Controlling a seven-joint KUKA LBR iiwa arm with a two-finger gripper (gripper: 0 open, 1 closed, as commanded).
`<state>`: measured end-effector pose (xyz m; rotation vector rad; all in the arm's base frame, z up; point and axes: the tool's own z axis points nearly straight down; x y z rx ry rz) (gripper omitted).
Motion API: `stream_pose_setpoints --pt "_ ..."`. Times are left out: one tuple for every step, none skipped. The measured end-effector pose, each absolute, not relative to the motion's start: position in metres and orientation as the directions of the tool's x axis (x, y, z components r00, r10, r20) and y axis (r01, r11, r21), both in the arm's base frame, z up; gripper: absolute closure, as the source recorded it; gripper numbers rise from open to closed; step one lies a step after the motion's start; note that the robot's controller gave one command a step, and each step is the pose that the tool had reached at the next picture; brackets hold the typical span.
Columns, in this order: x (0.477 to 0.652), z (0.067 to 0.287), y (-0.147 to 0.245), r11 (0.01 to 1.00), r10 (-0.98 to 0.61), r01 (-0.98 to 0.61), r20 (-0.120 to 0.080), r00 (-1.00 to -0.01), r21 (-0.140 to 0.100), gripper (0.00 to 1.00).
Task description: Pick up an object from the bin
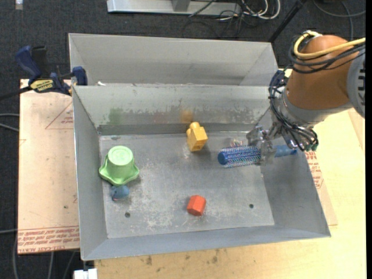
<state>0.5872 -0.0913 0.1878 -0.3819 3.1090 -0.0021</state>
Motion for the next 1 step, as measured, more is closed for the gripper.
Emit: stream_pose_setpoints --pt "0.5878 0.1901 -0.0906 0.971 -0.241 -0.241 -0.003 -0.971 0.001 1.0"
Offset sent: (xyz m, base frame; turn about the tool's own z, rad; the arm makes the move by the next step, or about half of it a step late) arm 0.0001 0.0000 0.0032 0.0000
